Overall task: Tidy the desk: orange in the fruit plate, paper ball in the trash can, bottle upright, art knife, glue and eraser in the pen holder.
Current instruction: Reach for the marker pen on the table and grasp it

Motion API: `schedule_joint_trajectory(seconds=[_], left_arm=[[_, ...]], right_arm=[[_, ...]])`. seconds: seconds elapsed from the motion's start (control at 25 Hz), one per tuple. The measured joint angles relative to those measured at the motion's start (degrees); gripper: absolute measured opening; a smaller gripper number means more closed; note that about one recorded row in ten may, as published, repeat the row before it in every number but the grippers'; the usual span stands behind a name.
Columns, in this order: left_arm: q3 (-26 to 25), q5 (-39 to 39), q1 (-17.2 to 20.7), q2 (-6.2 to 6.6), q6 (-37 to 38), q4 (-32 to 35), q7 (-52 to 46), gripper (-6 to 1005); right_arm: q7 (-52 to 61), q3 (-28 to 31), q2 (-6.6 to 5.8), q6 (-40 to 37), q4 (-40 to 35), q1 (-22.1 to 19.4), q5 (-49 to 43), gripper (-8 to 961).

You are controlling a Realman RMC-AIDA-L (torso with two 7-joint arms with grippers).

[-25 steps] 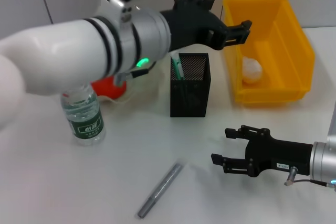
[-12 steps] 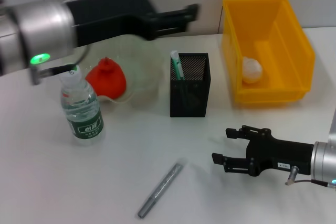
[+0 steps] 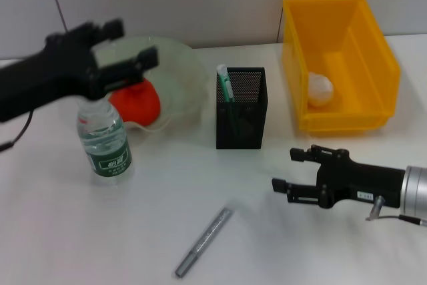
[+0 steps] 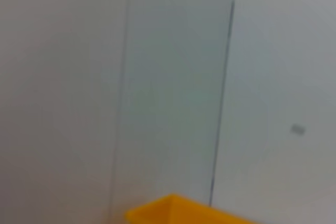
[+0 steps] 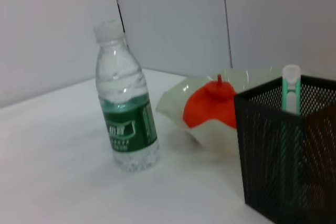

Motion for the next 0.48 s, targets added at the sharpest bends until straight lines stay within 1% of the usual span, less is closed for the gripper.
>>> schedule_joint_trajectory(seconds=[0.16,0.32,0.4,0.48], left_arm=[[-0.8,-0.1,1.0,0.01,0.9,-5.4,5.0,843],[-1.4,-0.2,1.6,0.09,2.8,-8.1,9.3,843],[-1.9,-0.2,1.8,0.06,3.3,-8.8,10.2,844],[-2.4,-0.2,1.9,0.04,3.5,-9.2,10.4,844]], right_arm=[[6.0,-0.4,-0.13,-1.7,2.7,0.3,-0.2,814],[8.2,-0.5,-0.27,-4.1,5.1,0.0,-0.6,814],[10.2,-1.0,-0.29,-5.3,7.5,-0.2,-2.7,814],[15.1,-2.7,-0.26,-6.1,11.7,-0.2,-6.7,814]])
